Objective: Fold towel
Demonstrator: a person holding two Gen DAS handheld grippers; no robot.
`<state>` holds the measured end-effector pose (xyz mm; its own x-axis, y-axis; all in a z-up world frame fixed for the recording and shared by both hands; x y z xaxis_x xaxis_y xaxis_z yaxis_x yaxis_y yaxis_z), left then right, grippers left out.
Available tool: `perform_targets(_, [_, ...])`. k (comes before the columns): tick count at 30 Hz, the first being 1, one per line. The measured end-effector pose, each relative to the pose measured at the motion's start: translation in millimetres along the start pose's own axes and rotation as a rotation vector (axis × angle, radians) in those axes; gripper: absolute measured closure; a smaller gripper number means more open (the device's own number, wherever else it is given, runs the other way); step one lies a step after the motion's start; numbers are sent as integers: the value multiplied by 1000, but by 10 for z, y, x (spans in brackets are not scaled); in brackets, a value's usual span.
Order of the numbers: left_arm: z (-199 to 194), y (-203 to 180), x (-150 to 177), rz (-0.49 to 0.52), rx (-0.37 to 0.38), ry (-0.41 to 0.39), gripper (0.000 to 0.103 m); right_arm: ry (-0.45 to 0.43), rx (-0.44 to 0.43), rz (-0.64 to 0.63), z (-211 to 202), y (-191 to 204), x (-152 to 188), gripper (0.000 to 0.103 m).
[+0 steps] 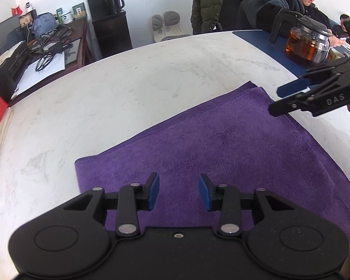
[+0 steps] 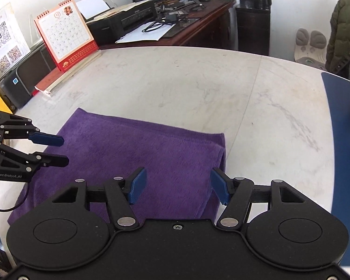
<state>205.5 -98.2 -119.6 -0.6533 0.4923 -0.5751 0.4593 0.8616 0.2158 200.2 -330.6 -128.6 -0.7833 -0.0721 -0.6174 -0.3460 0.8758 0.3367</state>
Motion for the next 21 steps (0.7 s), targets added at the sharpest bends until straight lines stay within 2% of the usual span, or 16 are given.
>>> perform_targets(5, [152, -45, -49, 37, 9, 15, 68, 10, -26, 28, 96, -109, -68, 43])
perform_targets(11, [259, -13, -6, 40, 12, 47, 68, 23, -66, 139, 57, -203, 39, 43])
perform_targets(16, [291, 17, 15, 38, 18, 59, 67, 37, -74, 180, 95, -269, 116, 43])
perform_targets(21, [295, 35, 10, 38, 20, 59, 66, 22, -86, 199, 154, -328, 54, 45])
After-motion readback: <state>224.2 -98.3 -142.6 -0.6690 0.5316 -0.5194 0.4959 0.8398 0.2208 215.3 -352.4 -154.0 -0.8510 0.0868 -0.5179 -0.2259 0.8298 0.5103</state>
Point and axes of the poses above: each gripper's, at about its wrist camera, not at the fingertips, and z roughly the way its jaws point, y to its left, x to its underside, the point moved 4 cm from there along z, roughly the way its jaws point, and after that the axes turned 10 degrees about -x, right-handed, at the moved point
